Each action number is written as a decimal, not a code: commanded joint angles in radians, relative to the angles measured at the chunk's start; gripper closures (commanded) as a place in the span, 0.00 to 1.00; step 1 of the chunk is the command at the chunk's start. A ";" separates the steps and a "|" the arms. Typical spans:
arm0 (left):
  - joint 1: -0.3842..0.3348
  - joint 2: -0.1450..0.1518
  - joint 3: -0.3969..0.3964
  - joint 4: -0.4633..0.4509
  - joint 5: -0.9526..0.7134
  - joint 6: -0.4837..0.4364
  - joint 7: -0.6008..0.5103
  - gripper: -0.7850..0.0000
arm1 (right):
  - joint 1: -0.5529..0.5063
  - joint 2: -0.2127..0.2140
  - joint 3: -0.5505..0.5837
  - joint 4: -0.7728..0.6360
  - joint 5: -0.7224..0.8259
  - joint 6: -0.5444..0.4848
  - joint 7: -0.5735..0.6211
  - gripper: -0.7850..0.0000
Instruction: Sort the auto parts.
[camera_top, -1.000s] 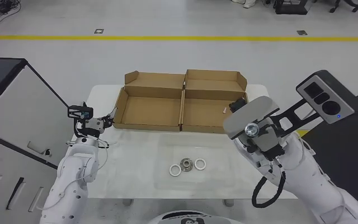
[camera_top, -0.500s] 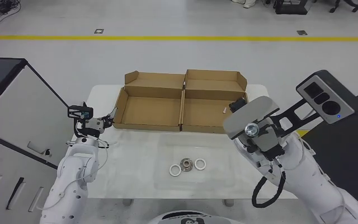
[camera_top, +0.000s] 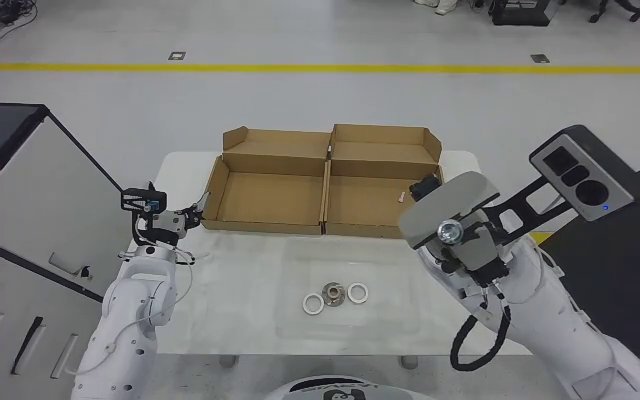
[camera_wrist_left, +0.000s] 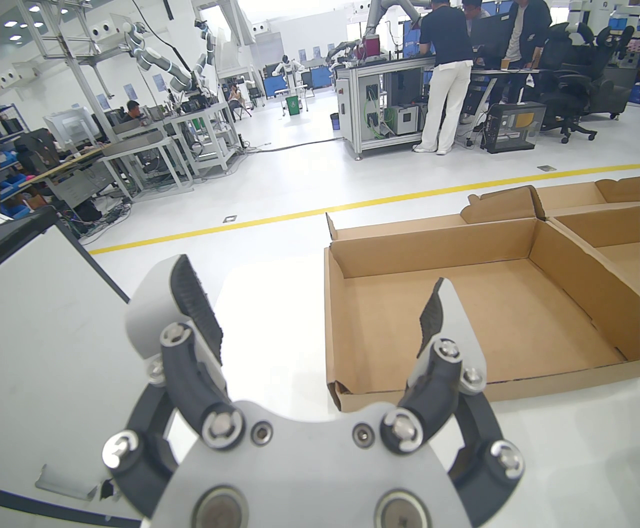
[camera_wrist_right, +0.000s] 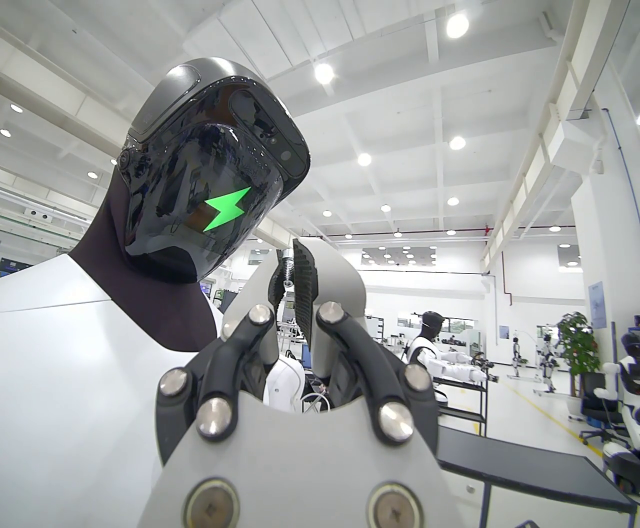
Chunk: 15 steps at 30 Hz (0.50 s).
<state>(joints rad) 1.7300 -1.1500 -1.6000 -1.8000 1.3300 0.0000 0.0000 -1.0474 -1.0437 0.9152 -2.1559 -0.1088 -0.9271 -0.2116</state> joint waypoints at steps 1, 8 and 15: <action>0.000 0.000 0.000 0.000 0.000 0.000 0.000 0.00 | -0.003 -0.001 0.010 -0.003 -0.003 0.016 0.008 1.00; 0.000 0.000 0.000 0.000 0.000 0.000 0.000 0.00 | 0.017 0.019 0.132 0.071 0.016 0.193 0.258 1.00; 0.000 0.000 0.000 0.000 0.000 0.000 0.000 0.00 | 0.017 0.055 0.295 0.109 -0.013 0.393 0.600 1.00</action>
<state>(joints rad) 1.7300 -1.1500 -1.6000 -1.8000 1.3300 0.0000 0.0000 -1.0256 -0.9914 1.1905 -2.0504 -0.1118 -0.5486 0.3534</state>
